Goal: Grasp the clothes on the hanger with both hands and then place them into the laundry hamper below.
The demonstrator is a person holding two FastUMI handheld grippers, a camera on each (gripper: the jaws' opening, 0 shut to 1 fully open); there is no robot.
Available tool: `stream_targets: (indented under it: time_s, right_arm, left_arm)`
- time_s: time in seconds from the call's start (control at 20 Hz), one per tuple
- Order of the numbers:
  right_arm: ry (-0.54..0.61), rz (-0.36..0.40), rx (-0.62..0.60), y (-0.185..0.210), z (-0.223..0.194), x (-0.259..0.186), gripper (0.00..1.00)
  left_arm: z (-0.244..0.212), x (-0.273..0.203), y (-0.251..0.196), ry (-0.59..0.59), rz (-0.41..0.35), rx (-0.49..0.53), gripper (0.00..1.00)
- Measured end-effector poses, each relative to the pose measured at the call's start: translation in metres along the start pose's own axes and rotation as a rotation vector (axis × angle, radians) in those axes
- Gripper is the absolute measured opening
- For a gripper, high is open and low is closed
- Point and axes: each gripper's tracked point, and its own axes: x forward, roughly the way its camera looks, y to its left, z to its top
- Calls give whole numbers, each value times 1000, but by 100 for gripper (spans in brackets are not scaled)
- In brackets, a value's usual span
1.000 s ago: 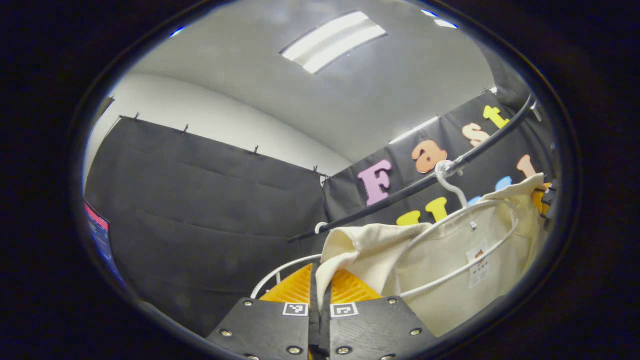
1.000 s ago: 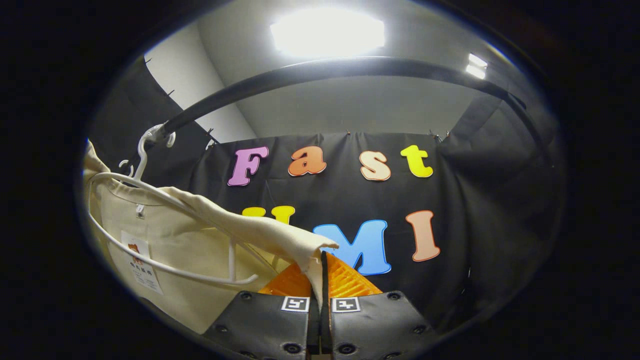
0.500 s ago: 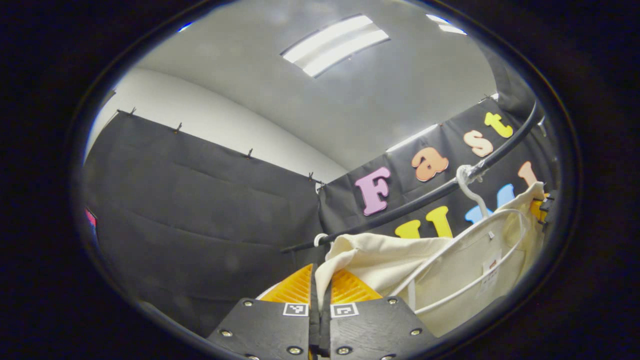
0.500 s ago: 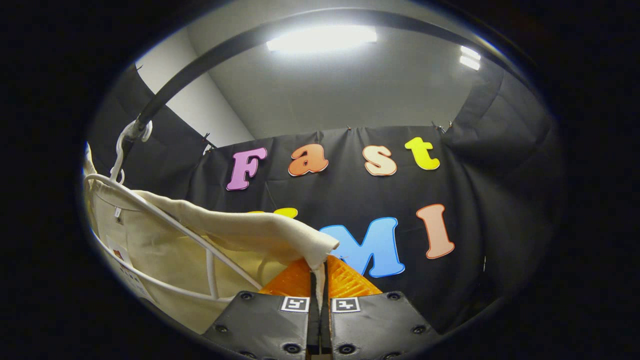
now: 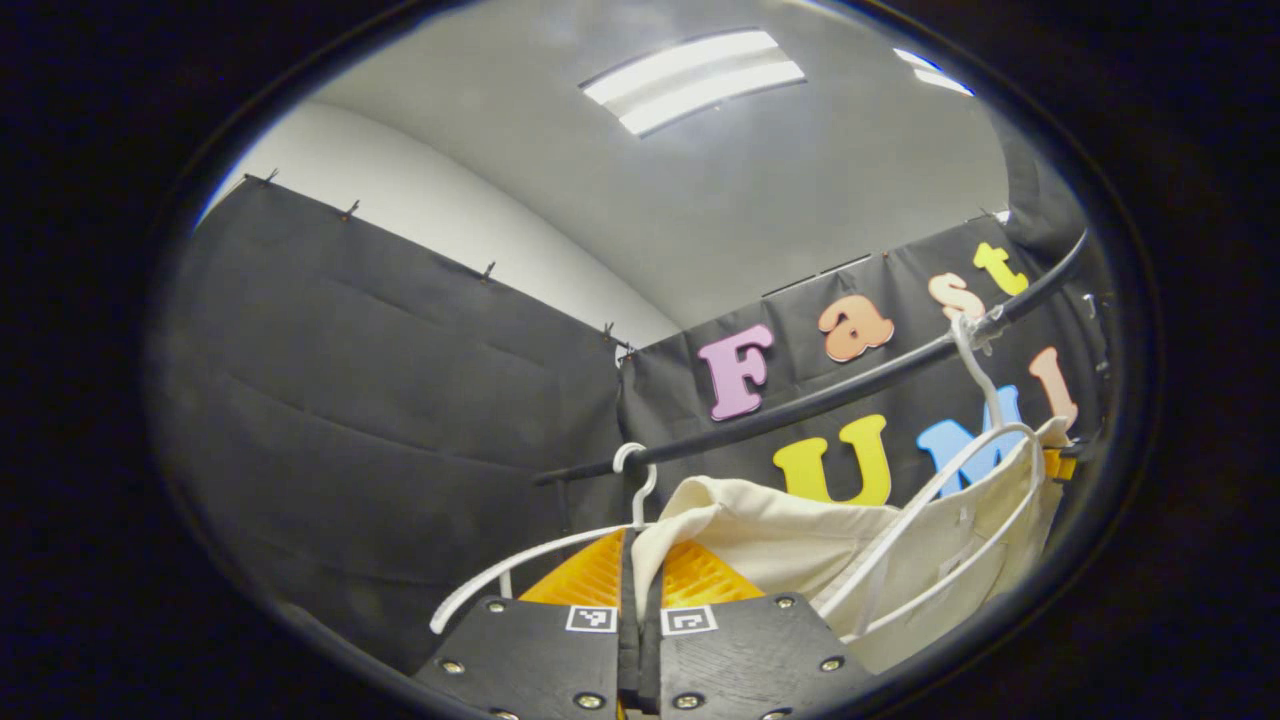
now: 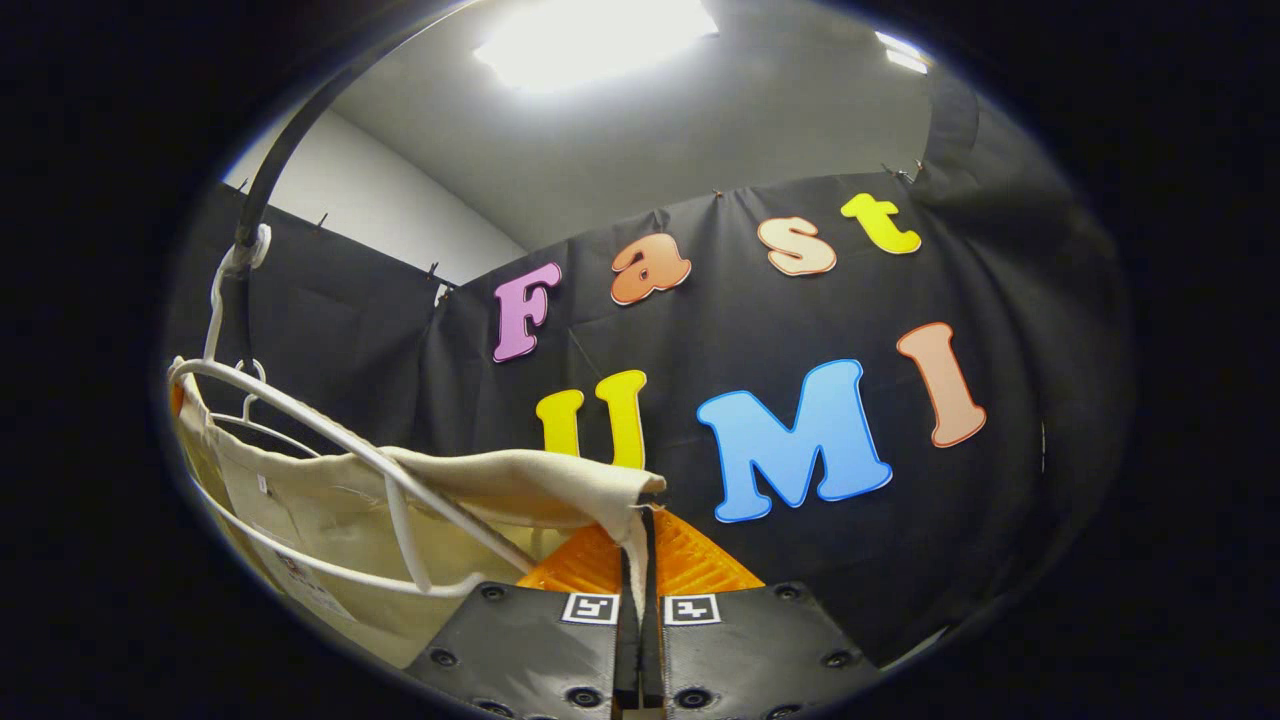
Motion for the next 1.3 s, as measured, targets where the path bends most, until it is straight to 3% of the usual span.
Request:
stream_targets:
  time_s: [0.25,0.5,1.0,1.3]
  right_arm:
    - [94,21,69,-1,-34,2,2]
    - [167,23,55,-4,-68,-2,2]
    - [245,28,-11,0,-108,-64,2]
    - [261,25,-35,15,-103,-118,2]
  left_arm:
    - [-27,-7,0,52,-35,-48,0]
    - [-57,-9,-3,101,-42,-22,1]
    - [-88,-55,0,173,-54,-14,1]
    - [-85,-85,-16,191,-123,-52,1]
